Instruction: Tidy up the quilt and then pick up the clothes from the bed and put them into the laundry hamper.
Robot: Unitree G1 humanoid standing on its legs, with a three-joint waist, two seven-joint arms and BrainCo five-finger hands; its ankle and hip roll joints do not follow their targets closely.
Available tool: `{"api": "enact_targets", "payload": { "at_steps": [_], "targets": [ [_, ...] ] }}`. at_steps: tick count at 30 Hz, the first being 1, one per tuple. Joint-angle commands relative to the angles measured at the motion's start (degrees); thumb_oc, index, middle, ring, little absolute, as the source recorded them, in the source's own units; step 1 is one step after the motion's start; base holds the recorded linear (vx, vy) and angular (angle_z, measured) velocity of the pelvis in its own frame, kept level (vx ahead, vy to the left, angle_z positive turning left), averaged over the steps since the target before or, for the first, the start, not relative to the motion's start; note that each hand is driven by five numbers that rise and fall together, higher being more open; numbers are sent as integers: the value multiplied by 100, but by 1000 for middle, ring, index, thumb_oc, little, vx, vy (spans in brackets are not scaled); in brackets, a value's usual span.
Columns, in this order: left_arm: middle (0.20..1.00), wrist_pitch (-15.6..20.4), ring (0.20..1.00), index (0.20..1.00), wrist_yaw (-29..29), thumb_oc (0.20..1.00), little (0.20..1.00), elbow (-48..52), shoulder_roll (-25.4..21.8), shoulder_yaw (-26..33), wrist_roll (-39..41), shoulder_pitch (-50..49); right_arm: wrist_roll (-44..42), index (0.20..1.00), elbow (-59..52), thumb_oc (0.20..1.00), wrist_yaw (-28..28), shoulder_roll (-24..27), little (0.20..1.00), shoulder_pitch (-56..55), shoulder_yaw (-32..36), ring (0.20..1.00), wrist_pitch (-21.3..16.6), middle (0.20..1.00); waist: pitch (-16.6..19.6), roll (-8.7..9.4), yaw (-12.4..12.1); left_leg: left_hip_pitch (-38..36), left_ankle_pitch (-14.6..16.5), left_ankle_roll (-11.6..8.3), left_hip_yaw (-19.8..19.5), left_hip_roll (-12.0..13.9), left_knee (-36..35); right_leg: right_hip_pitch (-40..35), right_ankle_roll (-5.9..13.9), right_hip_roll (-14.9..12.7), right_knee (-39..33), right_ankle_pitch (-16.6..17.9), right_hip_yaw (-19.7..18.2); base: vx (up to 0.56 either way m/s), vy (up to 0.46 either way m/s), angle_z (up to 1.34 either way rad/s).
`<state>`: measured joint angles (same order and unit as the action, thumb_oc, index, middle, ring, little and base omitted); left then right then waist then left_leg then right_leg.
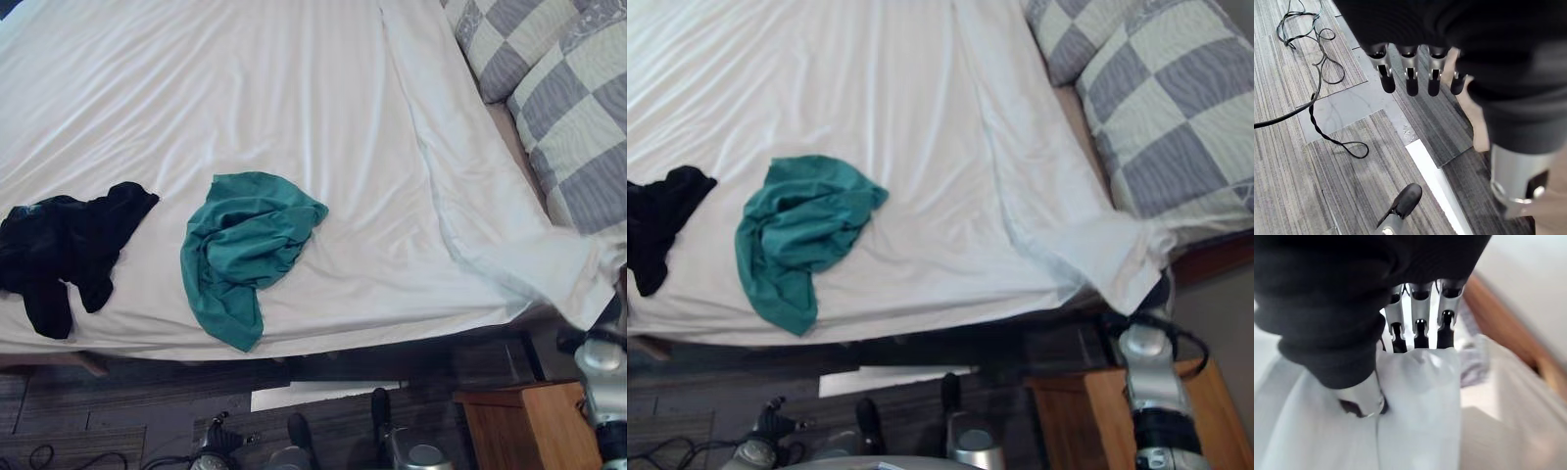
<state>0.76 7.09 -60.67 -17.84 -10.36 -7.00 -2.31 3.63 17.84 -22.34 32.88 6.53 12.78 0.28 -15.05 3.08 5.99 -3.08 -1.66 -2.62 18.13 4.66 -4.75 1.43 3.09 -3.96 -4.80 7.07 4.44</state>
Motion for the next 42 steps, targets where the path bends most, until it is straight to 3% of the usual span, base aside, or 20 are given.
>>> {"api": "enact_targets", "payload": {
  "at_steps": [1, 4, 10, 11, 12, 23, 30, 34, 39, 40, 41, 42],
  "targets": [
    [1000, 36, 1000, 1000, 124, 1000, 1000, -428, 186, -106, 30, 364, 348, 200, -39, 200, -908, 948, 200, 310, 522, 200, -57, 200, -28, -271, 88, -130, -55, -507, -27, 612, -18, 321, 679, -474, 406, -411, -89, 0, 0, 0],
    [1000, 11, 1000, 1000, 197, 1000, 1000, -414, 188, -250, 52, 373, 881, 200, -270, 200, -1315, 1112, 200, 1117, 151, 200, 163, 200, -85, -372, -72, -47, -98, -499, -99, 596, -12, 351, 653, -482, 413, -425, -53, 5, -20, 1],
    [1000, -43, 1000, 1000, 313, 1000, 1000, -516, 301, -297, 85, 386, 876, 200, -474, 200, -1575, 882, 200, 1502, -32, 200, 271, 200, -155, -463, -99, 40, -136, -504, -164, 600, -23, 375, 637, -473, 386, -423, 17, 6, -15, 14],
    [1000, -54, 1000, 1000, 320, 1000, 1000, -560, 332, -286, 74, 359, 834, 573, -534, 573, -1625, 796, 573, 1452, -5, 573, 247, 573, -156, -474, -103, 45, -131, -507, -175, 606, -25, 370, 632, -464, 369, -426, 26, 29, -17, 5],
    [1000, -54, 1000, 1000, 323, 1000, 1000, -577, 338, -286, 65, 351, 810, 1000, -584, 1000, -1641, 737, 1000, 1386, 35, 1000, 228, 1000, -152, -471, -103, 52, -130, -509, -187, 616, -25, 359, 632, -461, 358, -423, 44, 50, -19, 3],
    [1000, -67, 1000, 1000, 430, 1000, 1000, -579, 426, -227, 113, 404, 572, 1000, -534, 1000, -1890, 651, 1000, 829, 506, 1000, 174, 1000, -97, -414, 25, -5, -67, -516, -160, 628, -25, 298, 630, -432, 316, -433, 54, 6, -1, 0],
    [1000, -91, 1000, 1000, 438, 1000, 1000, -600, 441, -23, 103, 383, 360, 1000, -294, 1000, -1939, 150, 1000, -581, 1388, 1000, 315, 1000, -43, -325, 239, -109, 35, -498, -119, 624, -25, 236, 668, -444, 291, -438, 40, 12, 12, -2],
    [1000, -87, 1000, 1000, 388, 1000, 1000, -625, 381, 57, -2, 304, 566, 1000, -301, 1000, -1879, 131, 1000, -870, 1571, 1000, 413, 1000, 22, -267, 299, -207, 107, -488, -61, 613, -25, 214, 688, -447, 303, -434, -21, 27, 28, -8],
    [1000, -24, 1000, 1000, 320, 1000, 1000, -597, 292, -33, -42, 355, 649, 1000, -339, 1000, -1625, 710, 1000, -400, 1351, 1000, 224, 1000, 18, -192, 229, -260, 127, -484, -5, 608, -25, 258, 707, -443, 364, -432, -95, -5, 5, -23],
    [1000, 51, 1000, 1000, 270, 1000, 1000, -494, 196, -153, -37, 430, 708, 1000, -258, 1000, -1317, 1270, 1000, 100, 967, 1000, 131, 1000, -36, -171, 136, -230, 116, -496, -13, 604, -25, 308, 714, -454, 394, -445, -97, -54, -13, -8],
    [1000, 50, 1000, 1000, 269, 1000, 1000, -493, 204, -135, -36, 438, 701, 1000, -227, 1000, -1320, 1289, 1000, 144, 940, 1000, 121, 1000, -39, -172, 147, -208, 87, -495, -9, 603, -25, 333, 705, -453, 393, -418, -105, -81, -15, -15],
    [1000, 126, 1000, 1000, 224, 1000, 1000, -379, 104, -323, 3, 524, 731, 1000, -50, 1000, -1078, 1838, 1000, 835, 369, 1000, 62, 1000, -140, -172, 31, -107, 56, -516, -53, 602, -25, 432, 711, -469, 425, -431, -90, -98, -26, -20]
  ]
}}
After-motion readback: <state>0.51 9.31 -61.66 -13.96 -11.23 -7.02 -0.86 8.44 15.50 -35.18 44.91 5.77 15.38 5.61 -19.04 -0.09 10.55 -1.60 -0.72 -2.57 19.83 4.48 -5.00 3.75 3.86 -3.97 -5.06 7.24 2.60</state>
